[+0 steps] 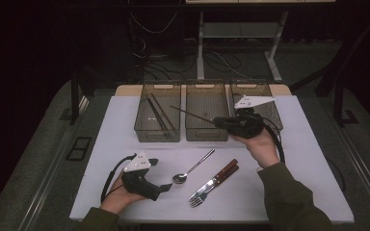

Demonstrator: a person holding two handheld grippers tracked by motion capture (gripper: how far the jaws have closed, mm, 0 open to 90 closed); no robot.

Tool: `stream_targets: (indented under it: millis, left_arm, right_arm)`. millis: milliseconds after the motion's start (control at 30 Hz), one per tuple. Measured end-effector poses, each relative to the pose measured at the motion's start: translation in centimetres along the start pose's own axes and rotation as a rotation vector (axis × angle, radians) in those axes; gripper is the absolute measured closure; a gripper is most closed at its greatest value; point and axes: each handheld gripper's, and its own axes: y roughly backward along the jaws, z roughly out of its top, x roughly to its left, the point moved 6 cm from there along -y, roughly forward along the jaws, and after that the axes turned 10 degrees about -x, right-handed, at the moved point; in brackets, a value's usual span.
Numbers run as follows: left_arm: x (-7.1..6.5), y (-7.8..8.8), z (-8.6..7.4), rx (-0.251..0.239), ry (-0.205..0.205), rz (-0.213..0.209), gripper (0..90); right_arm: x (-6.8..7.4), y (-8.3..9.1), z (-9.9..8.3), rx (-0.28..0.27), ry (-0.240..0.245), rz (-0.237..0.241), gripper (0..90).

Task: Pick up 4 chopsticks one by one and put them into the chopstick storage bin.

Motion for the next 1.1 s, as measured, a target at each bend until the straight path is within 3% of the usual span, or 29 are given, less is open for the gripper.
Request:
stream_targets:
  millis: [533, 700, 1100]
  left_arm:
    - [-0.1, 0.0, 0.1, -0.005, 0.000, -0.005, 0.0]
    - [0.0, 0.0, 0.1, -0.008, 0.002, -0.004, 0.0]
    - [-0.1, 0.1, 0.2, -0.011, 0.002, 0.001, 0.0]
  right_arm:
    - [-0.9, -6.8, 2.9, 0.036, -0.003, -0.088, 85.0]
    - [-0.9, -9.5, 3.2, 0.053, -0.016, -0.106, 85.0]
    - [-1.3, -15.4, 3.5, 0.110, 0.008, -0.162, 85.0]
